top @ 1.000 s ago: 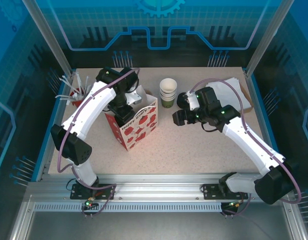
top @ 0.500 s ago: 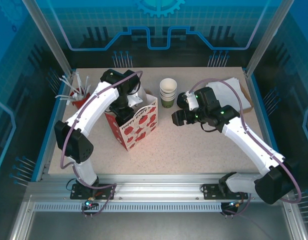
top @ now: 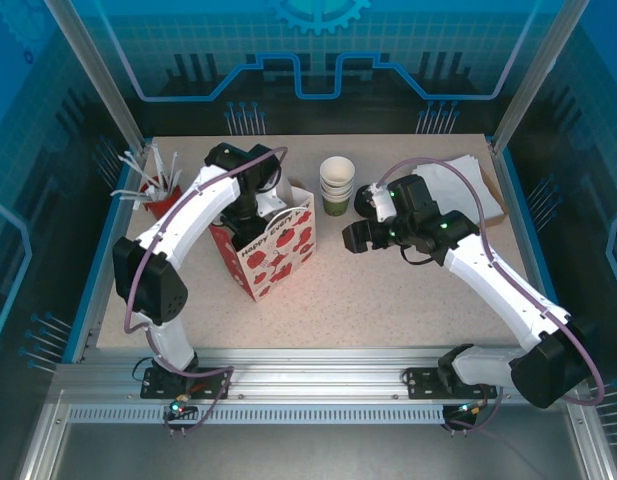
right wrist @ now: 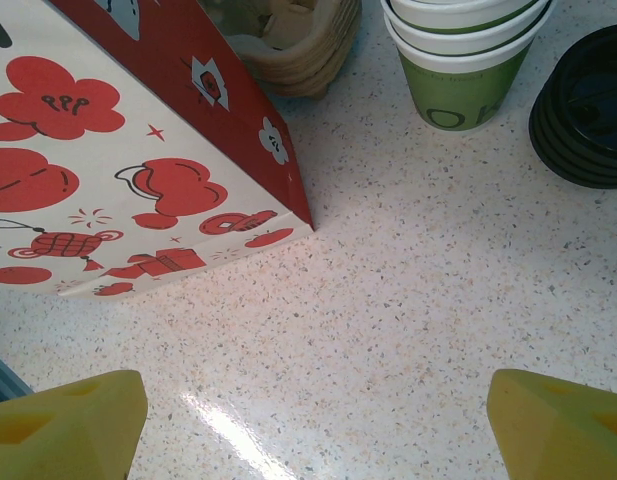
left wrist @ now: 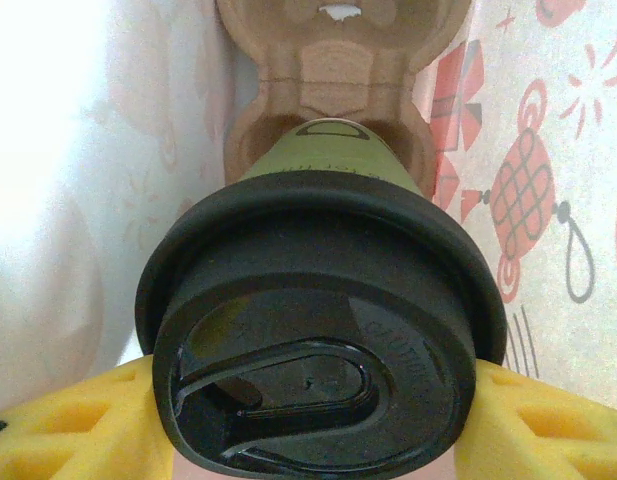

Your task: Pack the takeout coffee

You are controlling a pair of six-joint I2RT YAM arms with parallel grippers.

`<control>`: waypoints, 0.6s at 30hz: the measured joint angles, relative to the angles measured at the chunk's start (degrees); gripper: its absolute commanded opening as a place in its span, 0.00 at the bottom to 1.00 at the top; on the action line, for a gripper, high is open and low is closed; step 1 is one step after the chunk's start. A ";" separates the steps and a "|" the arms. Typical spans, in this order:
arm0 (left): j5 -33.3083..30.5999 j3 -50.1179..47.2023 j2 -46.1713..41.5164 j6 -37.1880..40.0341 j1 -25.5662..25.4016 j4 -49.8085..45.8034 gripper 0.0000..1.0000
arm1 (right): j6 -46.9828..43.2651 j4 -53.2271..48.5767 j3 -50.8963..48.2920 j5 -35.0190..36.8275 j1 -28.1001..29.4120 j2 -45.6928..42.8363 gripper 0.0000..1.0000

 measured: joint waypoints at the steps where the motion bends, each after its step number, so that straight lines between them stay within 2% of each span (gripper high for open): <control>1: 0.00 -0.31 0.00 0.00 0.02 0.20 0.49 | 0.00 0.00 0.00 -0.15 0.00 0.00 0.90; 18: 1.07 -2.75 -0.02 0.02 0.33 2.54 0.49 | -0.02 0.42 0.00 -0.39 0.70 0.50 0.90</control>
